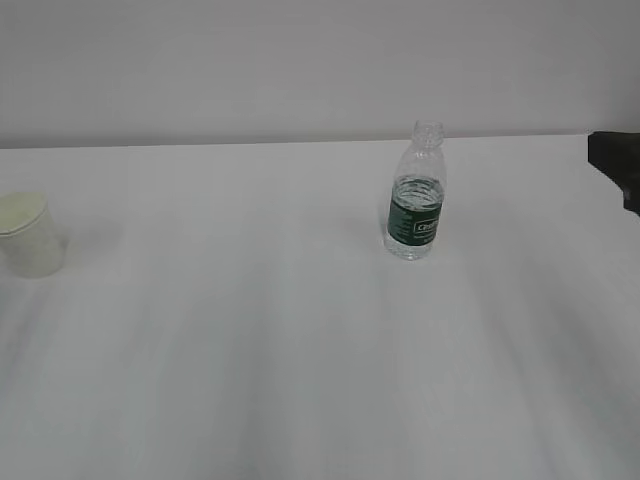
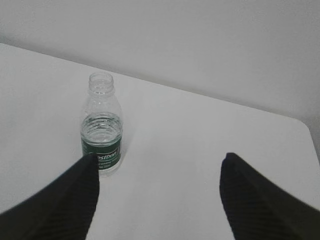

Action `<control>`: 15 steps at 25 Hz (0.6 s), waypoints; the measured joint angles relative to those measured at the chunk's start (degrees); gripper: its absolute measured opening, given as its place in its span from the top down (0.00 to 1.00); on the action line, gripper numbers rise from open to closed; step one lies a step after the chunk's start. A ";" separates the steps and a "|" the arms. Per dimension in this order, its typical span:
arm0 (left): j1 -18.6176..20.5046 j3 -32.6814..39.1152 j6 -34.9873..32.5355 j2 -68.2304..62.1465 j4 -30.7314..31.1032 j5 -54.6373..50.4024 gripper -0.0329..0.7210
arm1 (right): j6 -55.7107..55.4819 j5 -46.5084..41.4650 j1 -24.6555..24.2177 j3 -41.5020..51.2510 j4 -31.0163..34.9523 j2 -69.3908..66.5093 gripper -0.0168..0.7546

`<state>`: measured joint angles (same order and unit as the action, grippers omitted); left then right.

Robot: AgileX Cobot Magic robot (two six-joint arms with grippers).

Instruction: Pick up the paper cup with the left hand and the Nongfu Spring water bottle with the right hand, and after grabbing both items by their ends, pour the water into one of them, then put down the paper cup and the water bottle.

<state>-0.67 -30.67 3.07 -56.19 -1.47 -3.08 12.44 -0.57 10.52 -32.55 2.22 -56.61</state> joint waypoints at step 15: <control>0.00 11.04 0.00 -2.95 -0.54 17.99 0.26 | -7.67 15.48 0.00 7.48 -6.01 -7.31 0.24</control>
<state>-0.67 -19.63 3.07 -59.14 -2.01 14.91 4.77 14.91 10.52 -25.07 -3.78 -63.92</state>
